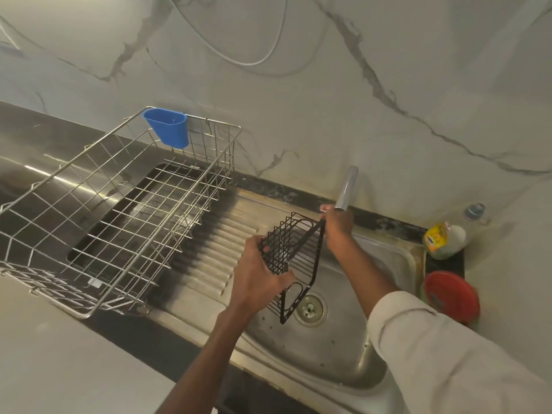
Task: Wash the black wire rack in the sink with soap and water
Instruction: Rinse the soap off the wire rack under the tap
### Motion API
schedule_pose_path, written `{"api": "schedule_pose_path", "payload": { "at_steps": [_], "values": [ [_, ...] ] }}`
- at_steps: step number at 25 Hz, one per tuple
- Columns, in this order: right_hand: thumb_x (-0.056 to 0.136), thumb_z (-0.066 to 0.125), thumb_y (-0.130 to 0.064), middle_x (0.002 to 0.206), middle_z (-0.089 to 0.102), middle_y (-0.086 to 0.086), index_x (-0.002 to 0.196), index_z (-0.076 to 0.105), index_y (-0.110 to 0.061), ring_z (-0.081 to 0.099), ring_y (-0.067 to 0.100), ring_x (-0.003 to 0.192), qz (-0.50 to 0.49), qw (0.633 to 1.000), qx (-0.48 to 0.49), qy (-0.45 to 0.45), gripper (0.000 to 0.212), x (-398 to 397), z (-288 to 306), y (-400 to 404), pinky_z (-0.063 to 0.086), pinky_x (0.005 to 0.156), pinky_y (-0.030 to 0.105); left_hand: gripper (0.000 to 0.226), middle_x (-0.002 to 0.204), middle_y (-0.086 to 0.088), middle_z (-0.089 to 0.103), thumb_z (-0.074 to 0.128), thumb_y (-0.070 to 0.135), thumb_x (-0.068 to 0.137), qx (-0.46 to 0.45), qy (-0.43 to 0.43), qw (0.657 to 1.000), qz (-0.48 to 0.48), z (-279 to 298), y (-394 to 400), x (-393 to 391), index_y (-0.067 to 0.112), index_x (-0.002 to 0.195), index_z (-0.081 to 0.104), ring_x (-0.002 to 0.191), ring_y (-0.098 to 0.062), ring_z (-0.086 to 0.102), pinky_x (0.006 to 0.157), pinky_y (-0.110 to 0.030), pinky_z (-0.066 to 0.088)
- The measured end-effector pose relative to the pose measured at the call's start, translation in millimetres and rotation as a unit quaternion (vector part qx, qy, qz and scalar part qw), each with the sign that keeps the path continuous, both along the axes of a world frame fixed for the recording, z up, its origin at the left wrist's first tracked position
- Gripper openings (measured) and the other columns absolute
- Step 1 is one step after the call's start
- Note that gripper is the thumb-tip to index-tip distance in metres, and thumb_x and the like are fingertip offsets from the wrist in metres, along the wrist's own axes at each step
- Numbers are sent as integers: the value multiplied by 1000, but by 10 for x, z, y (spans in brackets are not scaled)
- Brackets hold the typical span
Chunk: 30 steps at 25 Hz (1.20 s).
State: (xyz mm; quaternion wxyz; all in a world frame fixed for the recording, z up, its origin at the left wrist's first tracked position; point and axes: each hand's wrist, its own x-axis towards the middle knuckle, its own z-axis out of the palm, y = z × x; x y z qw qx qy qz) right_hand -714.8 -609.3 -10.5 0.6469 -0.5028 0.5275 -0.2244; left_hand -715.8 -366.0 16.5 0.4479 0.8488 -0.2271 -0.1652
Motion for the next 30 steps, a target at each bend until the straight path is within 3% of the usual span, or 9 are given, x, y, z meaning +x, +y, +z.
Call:
{"api": "schedule_pose_path", "payload": {
  "at_steps": [2, 4, 7, 10, 13, 16, 21, 24, 30],
  "values": [
    [98, 66, -43, 85, 77, -6, 124, 71, -7, 69, 6, 76, 67, 996, -56, 21, 44, -84, 26, 20, 55, 71, 27, 83, 114, 27, 62, 91, 36, 69, -8, 13, 1000, -23, -26, 23, 138, 36, 137, 43, 100, 16, 60, 80, -15, 45],
    [100, 58, -53, 108, 77, -5, 117, 76, -12, 67, 12, 107, 169, 985, -31, -30, 48, -263, 58, 97, 51, 92, 38, 85, 118, 26, 63, 90, 37, 69, -9, 22, 998, -55, -54, -2, 303, 34, 141, 44, 105, 13, 58, 84, -19, 45],
    [100, 58, -51, 133, 68, -3, 126, 73, -22, 58, 18, 126, 197, 977, -46, -65, 41, -564, 54, 200, 48, 99, 39, 89, 125, 22, 64, 88, 41, 68, -7, 31, 994, -108, -101, -143, 457, 32, 145, 46, 113, 0, 62, 98, -32, 52],
    [97, 65, -40, 122, 74, -2, 124, 75, -22, 65, 18, 111, 120, 986, -51, -102, 34, -787, 52, 262, 48, 93, 37, 85, 135, 19, 63, 86, 33, 75, -25, 34, 989, -141, -129, -309, 497, 28, 150, 48, 125, -9, 61, 111, -41, 51],
    [86, 72, -33, 118, 75, -2, 127, 72, -19, 65, 19, 105, 52, 990, -48, -125, 43, -962, 151, 406, 47, 87, 35, 69, 137, 25, 60, 76, 23, 86, -67, 62, 983, -162, -154, -504, 545, 28, 151, 53, 134, -10, 56, 120, -45, 44],
    [78, 70, -13, 111, 71, -3, 133, 65, -10, 62, 16, 94, 37, 982, -31, -183, 55, -1179, 165, 529, 49, 83, 34, 67, 151, 16, 60, 62, 19, 87, -108, 115, 974, -163, -232, -715, 664, 35, 152, 56, 143, -10, 53, 125, -50, 40],
    [85, 67, 8, 138, 62, -15, 142, 55, -32, 59, 15, 129, 36, 991, -88, -98, 71, -1412, 187, 530, 52, 106, 45, 61, 144, -7, 67, 55, 4, 87, -187, 218, 940, -183, -176, -1011, 660, 26, 144, 65, 137, -26, 61, 121, -53, 44],
    [86, 59, 18, 120, 69, -27, 150, 47, -33, 64, 13, 123, 13, 992, -90, -86, 82, -1367, 205, 522, 55, 104, 44, 61, 142, -18, 67, 49, -10, 89, -215, 245, 923, -205, -167, -1092, 621, 22, 138, 68, 137, -40, 60, 119, -58, 45],
    [78, 47, 31, 125, 71, -9, 140, 61, -26, 65, 20, 123, -7, 991, -68, -114, 85, -942, 211, 551, 55, 102, 49, 66, 144, -16, 66, 44, -25, 89, -204, 221, 941, -156, -143, -992, 821, 6, 145, 61, 132, -31, 64, 103, -27, 56]
  ]
}}
